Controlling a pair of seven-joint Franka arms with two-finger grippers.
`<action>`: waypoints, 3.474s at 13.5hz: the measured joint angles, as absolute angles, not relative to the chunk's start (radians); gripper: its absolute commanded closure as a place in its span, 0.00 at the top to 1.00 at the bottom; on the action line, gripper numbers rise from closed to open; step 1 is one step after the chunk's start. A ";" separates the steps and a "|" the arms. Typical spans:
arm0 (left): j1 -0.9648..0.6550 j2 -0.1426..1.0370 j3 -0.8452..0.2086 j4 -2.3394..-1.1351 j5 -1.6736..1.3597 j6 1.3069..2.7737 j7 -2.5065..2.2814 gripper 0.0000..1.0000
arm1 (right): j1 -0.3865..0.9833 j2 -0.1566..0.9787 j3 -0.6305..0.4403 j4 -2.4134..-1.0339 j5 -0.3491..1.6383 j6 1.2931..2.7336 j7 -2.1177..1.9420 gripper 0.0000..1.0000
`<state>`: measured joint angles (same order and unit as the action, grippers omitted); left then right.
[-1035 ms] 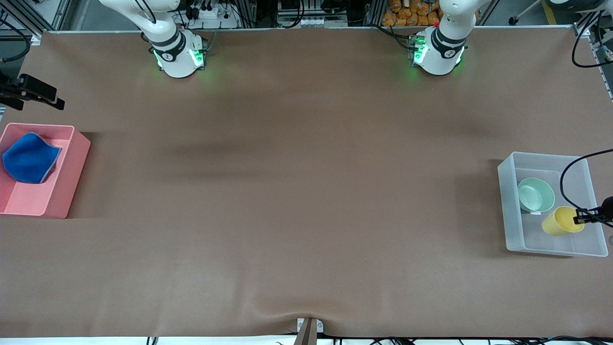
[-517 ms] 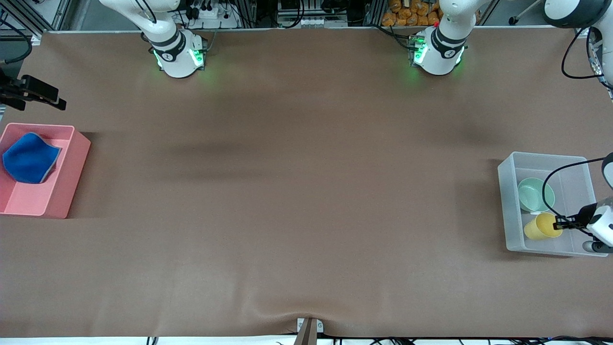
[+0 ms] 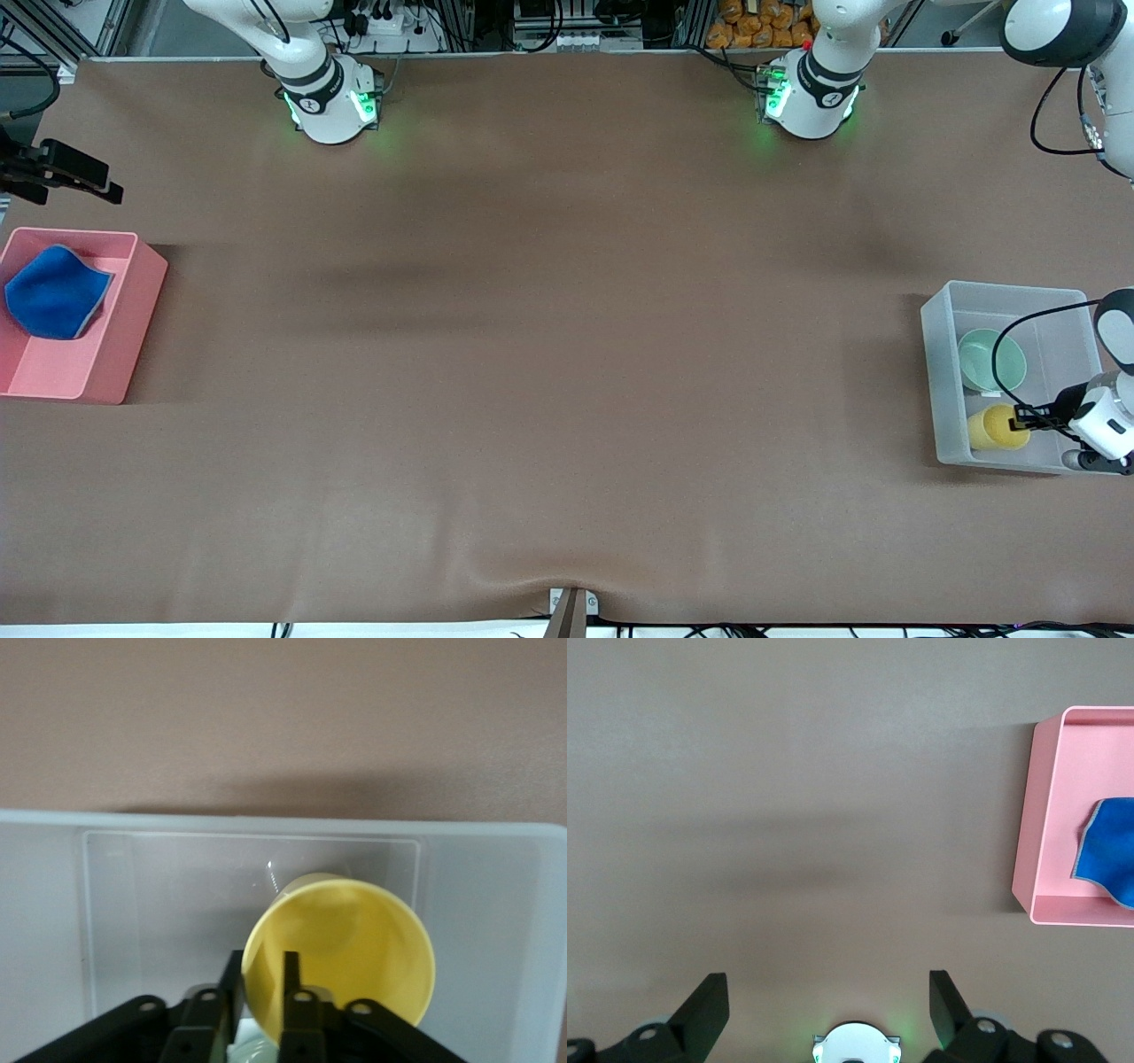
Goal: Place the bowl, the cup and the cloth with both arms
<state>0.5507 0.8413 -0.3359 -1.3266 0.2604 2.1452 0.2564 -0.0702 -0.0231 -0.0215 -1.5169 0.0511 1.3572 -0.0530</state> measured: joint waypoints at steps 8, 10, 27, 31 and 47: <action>0.546 0.805 -0.338 -1.290 0.259 2.104 0.253 1.00 | -0.070 -0.023 -0.021 -1.521 0.051 1.360 -0.053 1.00; 0.546 0.760 -0.339 -1.282 0.257 2.058 0.253 1.00 | -0.070 -0.023 -0.021 -1.521 0.051 1.361 -0.053 1.00; 0.487 0.467 -0.431 -1.284 0.137 1.765 0.056 1.00 | -0.070 -0.023 -0.023 -1.529 0.051 1.376 -0.053 1.00; 0.154 0.390 -0.181 -1.285 0.109 1.671 -0.007 1.00 | -0.070 -0.023 -0.022 -1.531 0.051 1.377 -0.054 1.00; -0.092 0.029 0.018 -1.495 -0.053 1.526 -0.086 1.00 | -0.070 -0.023 -0.024 -1.535 0.049 1.381 -0.054 1.00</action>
<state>-0.0918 0.0290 0.0177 -1.4953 -0.0531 1.5264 -0.0862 -0.0702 -0.0226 -0.0241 -1.5349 0.0491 1.3806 -0.0541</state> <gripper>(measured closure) 0.000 0.000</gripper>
